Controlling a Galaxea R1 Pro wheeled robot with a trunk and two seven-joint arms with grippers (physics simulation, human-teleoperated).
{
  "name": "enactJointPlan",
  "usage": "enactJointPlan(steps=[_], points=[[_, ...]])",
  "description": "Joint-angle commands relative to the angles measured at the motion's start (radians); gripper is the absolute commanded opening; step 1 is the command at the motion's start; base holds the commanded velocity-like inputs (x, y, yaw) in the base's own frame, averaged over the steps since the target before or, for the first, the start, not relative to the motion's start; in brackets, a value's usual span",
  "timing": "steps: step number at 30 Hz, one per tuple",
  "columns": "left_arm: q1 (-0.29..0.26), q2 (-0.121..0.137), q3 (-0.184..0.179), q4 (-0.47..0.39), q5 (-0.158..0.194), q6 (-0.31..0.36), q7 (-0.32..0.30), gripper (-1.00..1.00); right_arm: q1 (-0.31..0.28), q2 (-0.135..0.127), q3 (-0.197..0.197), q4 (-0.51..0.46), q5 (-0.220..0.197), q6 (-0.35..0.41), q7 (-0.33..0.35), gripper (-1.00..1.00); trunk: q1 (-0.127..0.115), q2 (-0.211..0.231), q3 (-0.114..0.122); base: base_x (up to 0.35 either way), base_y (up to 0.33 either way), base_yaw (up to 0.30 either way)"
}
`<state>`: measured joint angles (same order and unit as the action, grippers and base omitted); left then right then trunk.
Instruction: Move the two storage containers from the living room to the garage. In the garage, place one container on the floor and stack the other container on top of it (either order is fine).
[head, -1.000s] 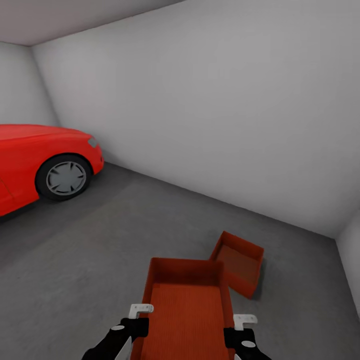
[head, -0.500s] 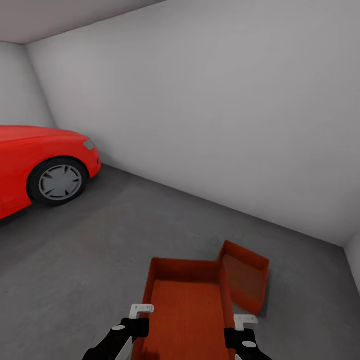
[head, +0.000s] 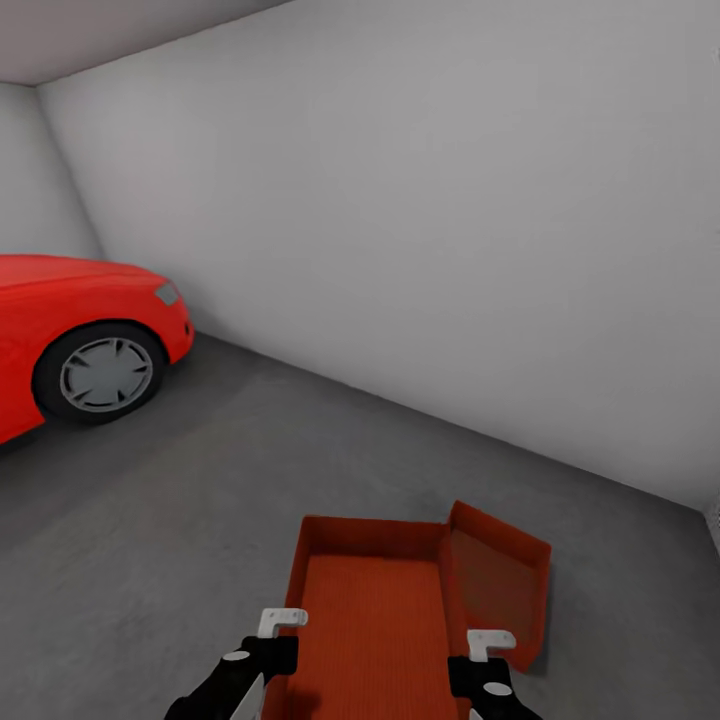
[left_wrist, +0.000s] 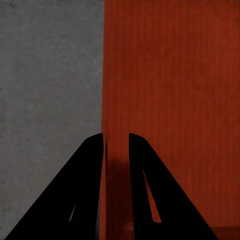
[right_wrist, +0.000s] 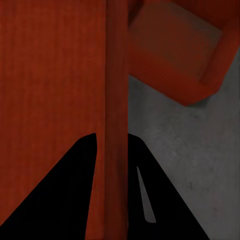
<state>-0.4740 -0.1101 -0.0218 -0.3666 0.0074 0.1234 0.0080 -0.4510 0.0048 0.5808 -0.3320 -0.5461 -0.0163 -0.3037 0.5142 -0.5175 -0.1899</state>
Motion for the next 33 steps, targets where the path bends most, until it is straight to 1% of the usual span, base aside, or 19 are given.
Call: enactJointPlan(steps=[1,33], points=[[0.000,0.006,0.003,0.000,-0.014,0.007,0.012,-1.00,-0.002,-0.013,-0.004,-0.001,0.009,-0.003,-0.018,-1.00,0.001,-0.002,-0.002,0.322,0.000,-0.169],[0.000,0.006,0.004,-0.003,-0.014,0.001,0.010,-1.00,-0.002,-0.011,-0.004,0.002,0.009,-0.003,-0.017,-1.00,0.001,-0.002,-0.002,0.322,0.000,-0.282]])
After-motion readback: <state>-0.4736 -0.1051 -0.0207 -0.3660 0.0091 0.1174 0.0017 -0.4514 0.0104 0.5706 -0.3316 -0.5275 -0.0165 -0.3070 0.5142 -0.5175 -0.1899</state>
